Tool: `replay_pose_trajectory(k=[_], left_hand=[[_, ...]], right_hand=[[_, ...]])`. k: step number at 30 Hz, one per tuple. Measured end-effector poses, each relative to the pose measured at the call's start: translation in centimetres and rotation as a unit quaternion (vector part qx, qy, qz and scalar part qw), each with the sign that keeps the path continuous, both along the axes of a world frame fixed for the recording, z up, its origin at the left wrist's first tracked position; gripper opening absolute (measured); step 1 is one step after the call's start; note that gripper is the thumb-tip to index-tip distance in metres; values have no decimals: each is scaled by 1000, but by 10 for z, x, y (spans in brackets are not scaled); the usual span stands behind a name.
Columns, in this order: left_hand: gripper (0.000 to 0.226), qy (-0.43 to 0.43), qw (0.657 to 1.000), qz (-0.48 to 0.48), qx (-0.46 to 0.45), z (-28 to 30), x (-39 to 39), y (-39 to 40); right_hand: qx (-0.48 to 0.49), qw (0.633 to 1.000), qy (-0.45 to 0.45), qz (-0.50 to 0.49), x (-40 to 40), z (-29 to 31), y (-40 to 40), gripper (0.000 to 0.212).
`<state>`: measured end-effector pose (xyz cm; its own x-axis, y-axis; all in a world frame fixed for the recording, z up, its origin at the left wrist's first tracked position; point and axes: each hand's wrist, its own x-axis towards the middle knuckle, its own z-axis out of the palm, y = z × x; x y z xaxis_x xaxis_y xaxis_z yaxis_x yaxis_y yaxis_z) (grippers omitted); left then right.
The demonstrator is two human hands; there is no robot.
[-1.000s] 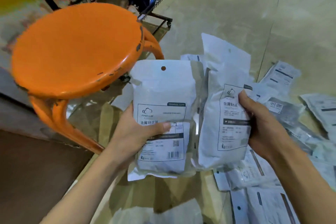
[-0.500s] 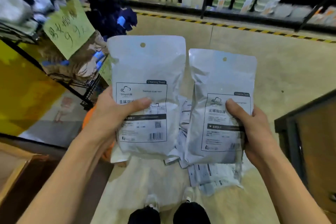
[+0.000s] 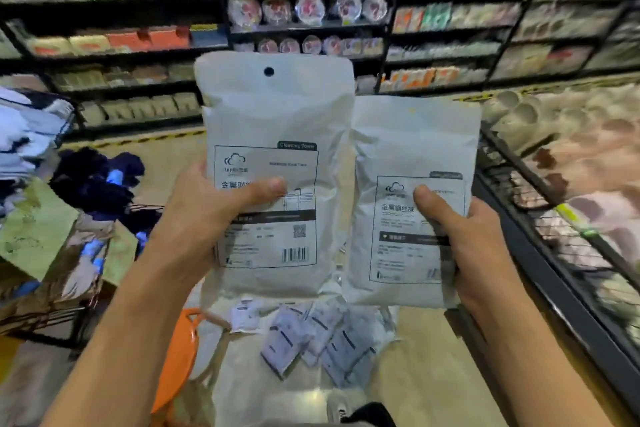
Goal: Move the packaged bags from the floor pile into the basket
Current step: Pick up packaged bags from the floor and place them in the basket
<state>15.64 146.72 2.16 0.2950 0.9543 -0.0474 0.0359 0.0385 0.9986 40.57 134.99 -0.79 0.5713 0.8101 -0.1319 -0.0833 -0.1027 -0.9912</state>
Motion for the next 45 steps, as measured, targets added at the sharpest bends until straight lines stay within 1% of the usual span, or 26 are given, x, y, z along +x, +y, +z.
replay_pose_trajectory(k=[2,5,11,16,20,22,24,27,31,35,37,39,43,45], left_hand=[[50,-2,998,-55,5,5,10,-2],[56,1,991,-135,0,7,27,-8],[63,1,961,-278,-8,9,68,-44],[61,-11,925,-381,-11,8,107,-102],[69,-13,883,-469,-6,8,143,-171],[72,-14,860,-510,0,9,163,-215],[70,-9,832,-555,4,10,182,-267],[65,-8,780,-626,5,11,201,-359],[60,-5,714,-700,3,11,205,-495],[55,-3,643,-766,11,8,192,-627],[56,-4,604,-797,6,6,185,-688],[61,-4,564,-826,3,4,177,-748],[61,-5,483,-875,0,0,165,-860],[62,1,453,-892,-4,-6,162,-914]], right_hand=[[-4,998,-3,-58,-5,6,-26,19],[-3,988,6,-152,-12,14,-68,18],[-1,954,-2,-301,-33,23,-156,20],[-3,906,-29,-423,-53,25,-236,21],[-2,860,-50,-507,-75,27,-315,36],[3,834,-49,-550,-85,28,-360,31],[9,803,-45,-594,-98,29,-410,25],[19,752,-39,-657,-125,29,-493,24],[30,664,-38,-746,-165,25,-608,20],[18,574,-24,-819,-215,19,-712,24],[7,531,-19,-847,-244,18,-757,18],[-14,496,-14,-868,-271,18,-798,15],[-27,425,-8,-905,-311,13,-871,18],[-30,395,-3,-918,-323,10,-907,21]])
